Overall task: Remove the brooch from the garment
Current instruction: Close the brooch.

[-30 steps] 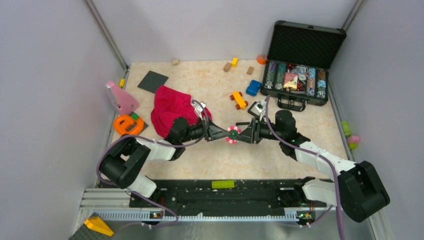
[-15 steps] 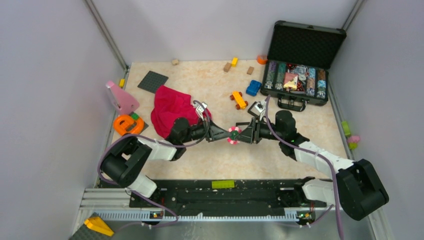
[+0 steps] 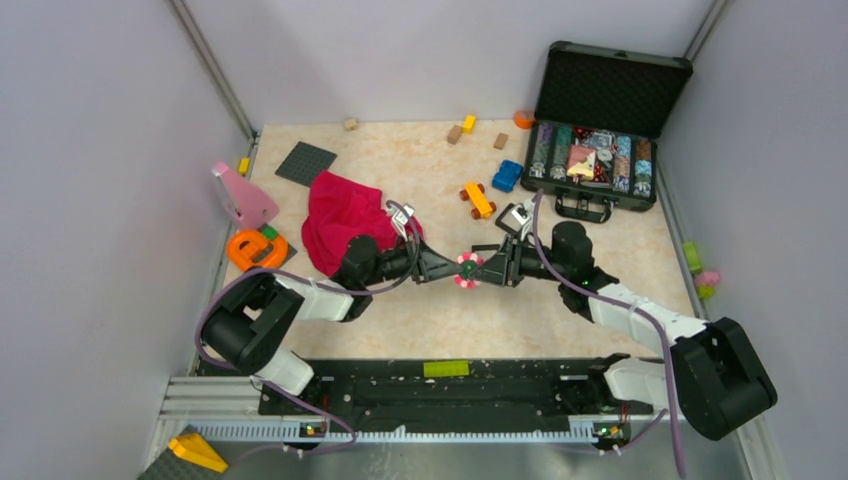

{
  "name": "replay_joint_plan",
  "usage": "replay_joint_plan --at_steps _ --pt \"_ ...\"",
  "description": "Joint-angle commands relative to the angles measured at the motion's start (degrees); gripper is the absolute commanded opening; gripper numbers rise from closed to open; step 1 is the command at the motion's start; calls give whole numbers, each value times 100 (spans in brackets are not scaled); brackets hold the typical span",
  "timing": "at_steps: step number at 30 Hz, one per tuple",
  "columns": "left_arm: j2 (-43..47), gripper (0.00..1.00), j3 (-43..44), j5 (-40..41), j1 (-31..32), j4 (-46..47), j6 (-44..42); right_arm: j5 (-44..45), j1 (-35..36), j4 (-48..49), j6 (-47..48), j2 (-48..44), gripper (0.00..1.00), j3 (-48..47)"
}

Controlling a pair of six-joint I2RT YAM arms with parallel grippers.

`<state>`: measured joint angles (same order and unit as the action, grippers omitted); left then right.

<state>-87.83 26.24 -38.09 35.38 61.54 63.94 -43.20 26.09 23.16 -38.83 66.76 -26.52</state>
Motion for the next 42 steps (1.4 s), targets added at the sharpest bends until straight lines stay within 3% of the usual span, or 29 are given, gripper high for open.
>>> replay_joint_plan --at_steps 1,4,11,15,18,23,30,42 --pt "52 0 48 -201 115 499 -4 -17 -68 635 -118 -75 24 67" --pt "49 0 52 -256 129 568 -5 -87 -57 767 -219 -47 15 103" --pt "107 36 10 -311 140 752 42 -210 -56 931 -365 9 0 154" --pt "111 38 42 -399 142 782 68 -250 -61 1031 -424 -24 0 175" --pt "117 36 46 -411 152 774 54 -250 -60 1042 -428 -18 0 174" --pt "98 24 84 -409 176 683 31 -306 -60 1251 -542 20 0 234" --pt "71 2 170 -379 187 477 -58 -373 -57 1210 -543 -13 1 246" --pt "341 0 251 -171 157 -406 -350 -424 -308 597 -331 -419 15 314"
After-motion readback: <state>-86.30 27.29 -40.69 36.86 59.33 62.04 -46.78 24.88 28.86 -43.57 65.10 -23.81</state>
